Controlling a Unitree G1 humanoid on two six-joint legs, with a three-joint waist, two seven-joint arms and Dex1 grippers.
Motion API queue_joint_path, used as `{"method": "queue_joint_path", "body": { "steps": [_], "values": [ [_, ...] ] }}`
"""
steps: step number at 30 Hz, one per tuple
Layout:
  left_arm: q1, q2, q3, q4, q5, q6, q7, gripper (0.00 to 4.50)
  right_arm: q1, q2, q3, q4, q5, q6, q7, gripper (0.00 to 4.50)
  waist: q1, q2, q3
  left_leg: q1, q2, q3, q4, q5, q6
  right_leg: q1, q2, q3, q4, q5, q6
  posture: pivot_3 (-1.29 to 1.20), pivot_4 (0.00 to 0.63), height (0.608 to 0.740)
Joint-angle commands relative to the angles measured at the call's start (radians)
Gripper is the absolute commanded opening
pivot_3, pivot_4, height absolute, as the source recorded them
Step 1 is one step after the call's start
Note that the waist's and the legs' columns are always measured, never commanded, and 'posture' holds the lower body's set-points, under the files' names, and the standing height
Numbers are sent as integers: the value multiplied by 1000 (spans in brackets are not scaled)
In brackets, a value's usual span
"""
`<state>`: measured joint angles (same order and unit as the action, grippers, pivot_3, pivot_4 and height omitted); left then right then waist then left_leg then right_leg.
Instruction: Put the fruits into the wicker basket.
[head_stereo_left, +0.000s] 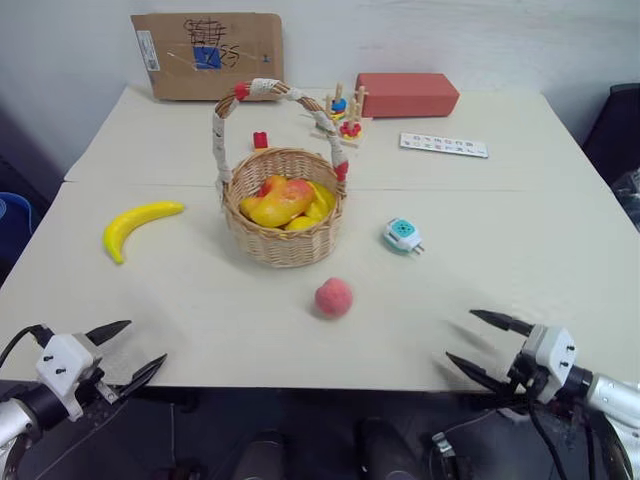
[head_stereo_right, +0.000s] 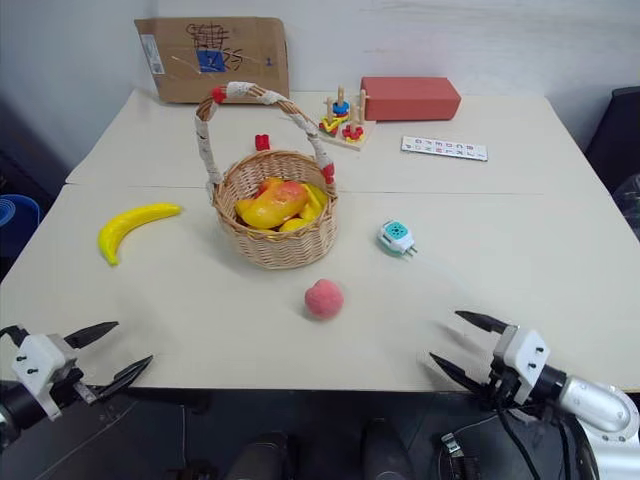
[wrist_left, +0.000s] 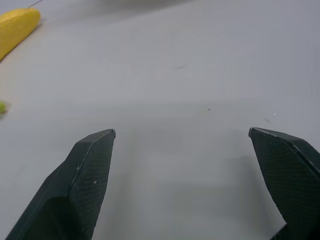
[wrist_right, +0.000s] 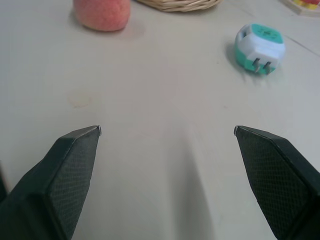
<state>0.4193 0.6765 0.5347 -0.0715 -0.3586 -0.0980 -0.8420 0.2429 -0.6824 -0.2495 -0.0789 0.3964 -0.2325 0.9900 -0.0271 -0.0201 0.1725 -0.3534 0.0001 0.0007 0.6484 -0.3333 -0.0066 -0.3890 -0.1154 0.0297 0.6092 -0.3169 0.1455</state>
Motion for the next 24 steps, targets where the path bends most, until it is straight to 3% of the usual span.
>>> {"method": "queue_joint_path", "body": {
  "steps": [1, 10, 20, 24],
  "values": [
    [8, 18, 32, -46, -27, 30, -2, 4500, 0, -5, 0, -45, 7, 24, -2, 4456, 0, 0, 0, 0, 0, 0, 0, 0, 0, 0, 0, 0, 0, 0, 0, 0, 150, 740],
    [16, 56, 46, -57, -136, 121, -126, 4500, -16, -12, 5, -90, 4, 86, -7, 4456, -1, 1, 0, -1, 0, 0, 1, -1, 1, 0, 0, 0, 0, 0, 0, 0, 150, 740],
    [-39, 68, 31, -71, -126, 112, -157, 4500, -69, -9, 24, -92, -4, 137, 2, 4456, 0, 2, 1, 0, 0, 2, 1, -1, 1, -1, 0, 0, 0, 0, 0, 0, 150, 740],
    [-113, 83, 8, -230, -292, 318, -117, 4500, -189, 2, 37, -133, 46, 243, -50, 4456, -1, 3, 2, -1, 1, 2, 2, -1, 1, -1, 0, 0, 1, 0, 0, 0, 150, 740]
  ]
}}
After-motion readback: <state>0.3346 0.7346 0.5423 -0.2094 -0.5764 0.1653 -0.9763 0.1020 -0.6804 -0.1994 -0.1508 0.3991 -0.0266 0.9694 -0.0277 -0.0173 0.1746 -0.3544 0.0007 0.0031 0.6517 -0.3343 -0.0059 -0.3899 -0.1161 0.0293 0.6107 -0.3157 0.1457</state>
